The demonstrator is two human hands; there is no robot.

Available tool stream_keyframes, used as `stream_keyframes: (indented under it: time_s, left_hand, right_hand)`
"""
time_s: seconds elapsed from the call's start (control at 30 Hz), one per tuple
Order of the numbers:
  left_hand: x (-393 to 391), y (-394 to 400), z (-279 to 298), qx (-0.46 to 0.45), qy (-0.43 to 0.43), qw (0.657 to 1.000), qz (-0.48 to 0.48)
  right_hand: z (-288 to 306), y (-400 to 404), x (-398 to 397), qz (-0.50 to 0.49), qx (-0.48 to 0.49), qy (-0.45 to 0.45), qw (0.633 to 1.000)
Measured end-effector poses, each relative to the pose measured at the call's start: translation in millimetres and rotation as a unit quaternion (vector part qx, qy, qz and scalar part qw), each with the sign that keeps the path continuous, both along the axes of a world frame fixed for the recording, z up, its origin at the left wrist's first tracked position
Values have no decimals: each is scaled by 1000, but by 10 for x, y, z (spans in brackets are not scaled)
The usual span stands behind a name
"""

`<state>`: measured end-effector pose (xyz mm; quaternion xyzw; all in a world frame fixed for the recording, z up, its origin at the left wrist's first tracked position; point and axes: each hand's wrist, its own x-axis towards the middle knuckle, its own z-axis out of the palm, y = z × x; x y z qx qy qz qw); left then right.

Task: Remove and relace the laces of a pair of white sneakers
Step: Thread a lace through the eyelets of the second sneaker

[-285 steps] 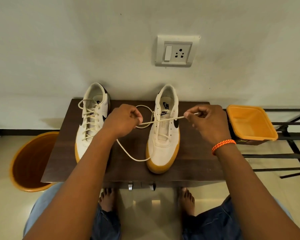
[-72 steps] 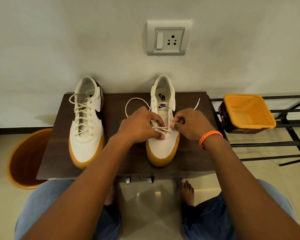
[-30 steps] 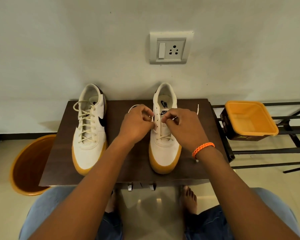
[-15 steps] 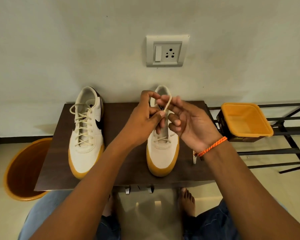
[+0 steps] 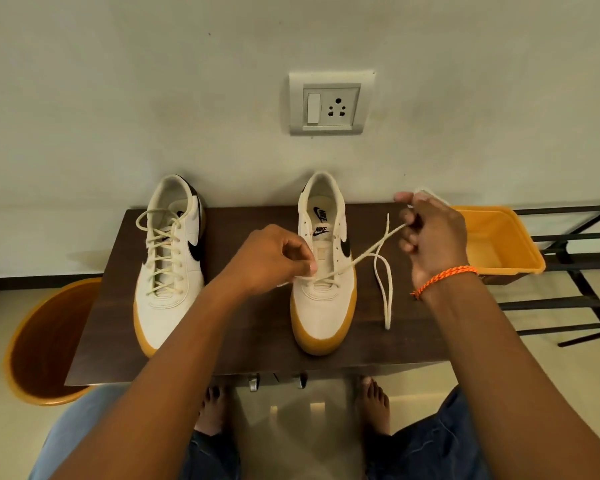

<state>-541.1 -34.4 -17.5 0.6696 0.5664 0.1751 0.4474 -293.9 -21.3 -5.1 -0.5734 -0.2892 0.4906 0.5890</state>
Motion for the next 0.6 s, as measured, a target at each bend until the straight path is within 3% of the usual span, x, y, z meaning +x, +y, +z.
stream_keyframes:
  time_s: [0.1,0.2,0.3,0.47,0.6]
  left_hand:
    - [120,-1,9,55,-16,996,64]
    - [199,-2,117,-43,-122,986,103]
    - [163,-14,185,-97,-174,974,108]
    - [62,12,159,-37,-201,966,156]
    - [74,44,199,-12,-322,920,221]
  right_hand:
    - [72,-78,-219,113,-18,-120,986]
    - [104,-198,-439,294,-15,-171,940]
    - [20,-314,-635,413,-15,-204,888]
    - [-147,-412,-845,508,-34,-208,835]
    - [-214,-473,-948,548,-20,-178,817]
